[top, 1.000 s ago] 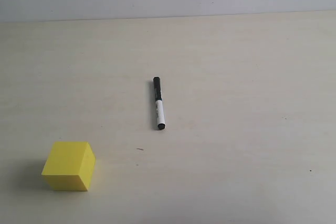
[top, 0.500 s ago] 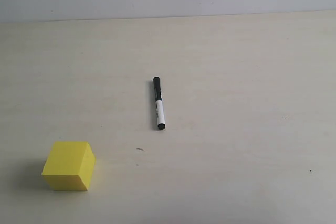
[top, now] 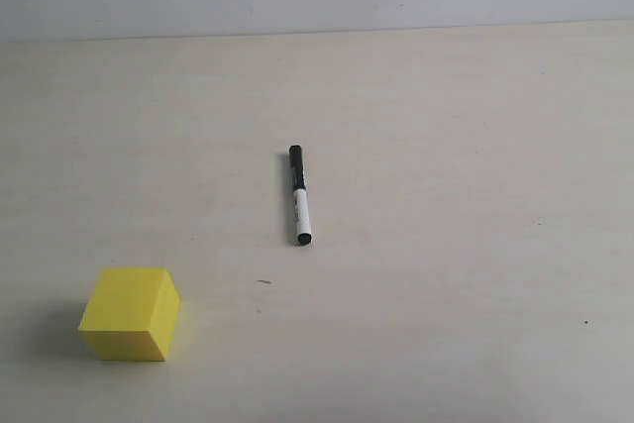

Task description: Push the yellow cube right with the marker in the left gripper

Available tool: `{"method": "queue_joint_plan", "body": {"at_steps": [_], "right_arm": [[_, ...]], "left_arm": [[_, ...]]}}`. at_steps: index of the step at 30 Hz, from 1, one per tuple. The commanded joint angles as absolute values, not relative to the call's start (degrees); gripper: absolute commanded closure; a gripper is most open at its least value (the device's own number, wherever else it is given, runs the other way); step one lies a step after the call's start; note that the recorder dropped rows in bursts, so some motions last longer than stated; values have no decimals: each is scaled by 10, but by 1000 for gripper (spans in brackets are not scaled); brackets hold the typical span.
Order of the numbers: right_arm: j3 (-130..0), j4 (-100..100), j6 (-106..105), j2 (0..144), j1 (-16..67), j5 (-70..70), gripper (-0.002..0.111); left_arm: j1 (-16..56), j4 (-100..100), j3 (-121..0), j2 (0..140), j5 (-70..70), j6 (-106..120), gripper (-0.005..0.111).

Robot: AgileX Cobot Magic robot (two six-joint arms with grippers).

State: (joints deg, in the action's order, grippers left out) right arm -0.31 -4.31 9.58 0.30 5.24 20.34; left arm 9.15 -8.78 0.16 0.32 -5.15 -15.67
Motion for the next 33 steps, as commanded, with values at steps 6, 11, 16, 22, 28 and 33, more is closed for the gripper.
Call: {"method": "queue_joint_plan", "body": {"at_steps": [6,11,16,22,28,33], "right_arm": [[0,-43,93,0,50,197,108],[0,-43,93,0,50,197,108],[0,-43,93,0,50,197,108],[0,-43,93,0,50,197,108],[0,-43,93,0,50,197,108],[0,-43,93,0,50,197,108]], "left_arm": [[94,-96,-7,0,-301,-288,107],[94,-96,-141,72,-149,-272,107],[94,-35,-301,218,54,-252,107],[94,-37,-472,432,369,-160,107],[94,-76,-571,631,621,-145,107],[126,-191,-580,750,673,-75,107]]}}
